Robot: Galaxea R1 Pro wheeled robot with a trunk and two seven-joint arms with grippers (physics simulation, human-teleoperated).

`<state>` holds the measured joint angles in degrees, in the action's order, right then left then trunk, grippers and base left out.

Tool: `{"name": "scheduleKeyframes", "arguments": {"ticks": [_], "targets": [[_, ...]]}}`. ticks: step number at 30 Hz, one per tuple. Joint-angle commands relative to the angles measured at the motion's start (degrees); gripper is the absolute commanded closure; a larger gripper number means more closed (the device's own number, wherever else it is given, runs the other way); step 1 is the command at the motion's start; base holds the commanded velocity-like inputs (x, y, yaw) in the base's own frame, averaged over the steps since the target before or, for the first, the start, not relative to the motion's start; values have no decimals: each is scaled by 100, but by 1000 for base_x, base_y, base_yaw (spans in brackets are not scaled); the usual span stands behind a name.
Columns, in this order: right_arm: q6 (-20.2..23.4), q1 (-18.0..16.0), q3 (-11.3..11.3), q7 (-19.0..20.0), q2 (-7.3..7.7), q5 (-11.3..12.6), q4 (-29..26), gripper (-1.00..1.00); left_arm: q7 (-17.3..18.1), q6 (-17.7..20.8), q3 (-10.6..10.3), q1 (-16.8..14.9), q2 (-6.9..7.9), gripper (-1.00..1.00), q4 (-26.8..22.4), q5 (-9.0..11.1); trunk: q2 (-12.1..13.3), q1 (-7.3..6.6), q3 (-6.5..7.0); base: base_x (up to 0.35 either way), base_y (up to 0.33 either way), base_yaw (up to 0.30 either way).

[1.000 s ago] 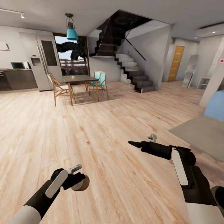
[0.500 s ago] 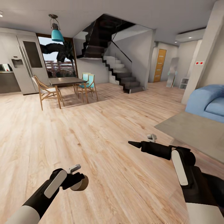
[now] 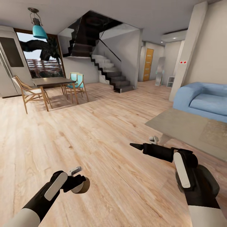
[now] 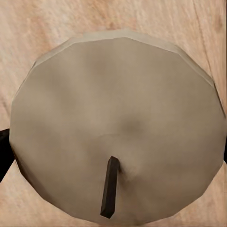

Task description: Place each of the two pumpkins and all three candles from the living room inside a cabinet in the living room (use any cabinet), then make sure every cabinet is closed, and position the cauldron so it is next to a table in the living room.

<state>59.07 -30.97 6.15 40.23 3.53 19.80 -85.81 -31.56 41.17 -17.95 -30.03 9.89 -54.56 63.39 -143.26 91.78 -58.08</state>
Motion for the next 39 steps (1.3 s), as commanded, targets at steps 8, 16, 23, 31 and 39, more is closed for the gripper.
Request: {"name": "scheduleKeyframes", "arguments": {"ticks": [8,16,23,31,39], "targets": [[25,-6,8,32,-2,-24,3,-100,-52,-4,-24,-3,21,100,-3,64,-3,-2,-47,-5,3,-239],[25,-6,9,34,-1,-21,3,-100,-55,-4,-21,-3,22,100,-2,68,-3,-2,-82,-95,41,-247],[25,-6,9,38,-1,-21,10,-100,-57,-4,-19,-3,22,100,-2,68,-3,-2,-103,-13,6,-258],[25,-6,9,37,-1,-21,16,-100,-56,-4,-18,-3,22,100,-2,68,-3,-2,-123,-81,0,-260],[25,-6,9,38,-1,-21,65,-100,-58,-4,-16,-3,22,100,-1,67,-3,-2,-143,-103,0,-261]]}}
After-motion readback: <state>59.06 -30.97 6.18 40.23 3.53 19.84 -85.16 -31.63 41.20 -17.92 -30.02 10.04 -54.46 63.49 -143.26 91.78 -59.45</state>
